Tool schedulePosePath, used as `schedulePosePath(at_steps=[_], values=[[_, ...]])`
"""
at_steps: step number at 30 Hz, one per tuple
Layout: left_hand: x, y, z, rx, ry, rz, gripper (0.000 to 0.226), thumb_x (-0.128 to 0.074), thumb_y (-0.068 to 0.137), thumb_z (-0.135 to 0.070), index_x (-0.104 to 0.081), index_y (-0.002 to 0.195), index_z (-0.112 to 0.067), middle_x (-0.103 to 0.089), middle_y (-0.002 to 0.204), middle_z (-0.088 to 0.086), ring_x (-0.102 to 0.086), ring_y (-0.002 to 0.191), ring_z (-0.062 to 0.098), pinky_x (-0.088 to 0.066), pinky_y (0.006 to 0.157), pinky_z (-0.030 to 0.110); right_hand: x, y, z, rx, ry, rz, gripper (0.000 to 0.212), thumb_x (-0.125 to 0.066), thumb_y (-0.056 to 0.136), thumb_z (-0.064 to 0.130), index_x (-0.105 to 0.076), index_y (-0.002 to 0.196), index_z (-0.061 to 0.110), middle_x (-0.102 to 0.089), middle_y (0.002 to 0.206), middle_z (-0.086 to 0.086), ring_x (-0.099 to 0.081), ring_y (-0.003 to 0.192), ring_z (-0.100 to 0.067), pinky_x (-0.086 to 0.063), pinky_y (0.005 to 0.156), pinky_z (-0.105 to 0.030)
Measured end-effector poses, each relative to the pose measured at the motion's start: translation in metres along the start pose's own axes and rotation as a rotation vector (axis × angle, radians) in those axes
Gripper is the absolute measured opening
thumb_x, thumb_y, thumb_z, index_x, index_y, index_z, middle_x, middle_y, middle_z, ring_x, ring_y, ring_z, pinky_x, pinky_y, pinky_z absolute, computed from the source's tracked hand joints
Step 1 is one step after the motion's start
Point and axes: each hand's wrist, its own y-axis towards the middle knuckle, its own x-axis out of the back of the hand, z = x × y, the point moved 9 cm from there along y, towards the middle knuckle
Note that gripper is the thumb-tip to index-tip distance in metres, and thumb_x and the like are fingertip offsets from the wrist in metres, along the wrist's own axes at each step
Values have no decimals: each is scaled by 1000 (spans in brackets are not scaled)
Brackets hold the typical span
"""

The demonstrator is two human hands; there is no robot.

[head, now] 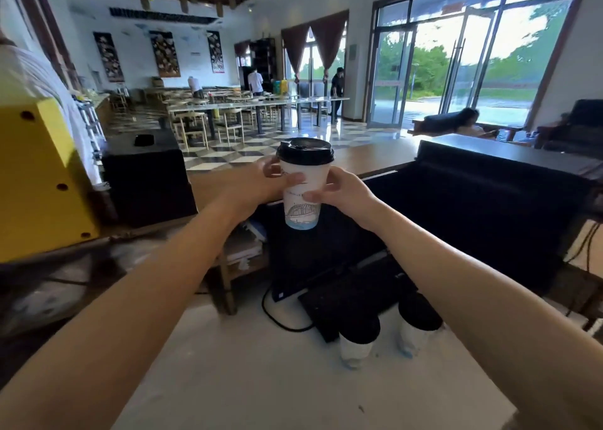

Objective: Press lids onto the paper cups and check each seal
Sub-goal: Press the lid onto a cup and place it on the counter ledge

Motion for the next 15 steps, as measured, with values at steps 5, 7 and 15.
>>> schedulePosePath(at_steps=[5,7,15], values=[[45,45,-12,-46,124,-236,33,-72,78,-22,-58,108,-19,-61,119,7,-57,112,23,-50,96,41,-11,83,1,47,78,105,63,-79,70,13,-49,126,7,-59,125,-12,-58,113,-27,-53,90,-40],[56,61,-12,-48,148,-285,34,-70,80,-21,-57,112,-19,-61,116,6,-57,111,23,-50,96,40,-17,112,-3,56,112,136,58,-75,74,8,-49,125,6,-58,125,-15,-57,113,-29,-52,91,-40],[103,108,35,4,212,-407,56,-75,64,-48,-60,113,-27,-65,118,5,-59,112,23,-49,98,47,-56,197,-44,68,171,295,54,-72,77,5,-49,127,6,-57,125,-16,-57,113,-27,-51,91,-37]])
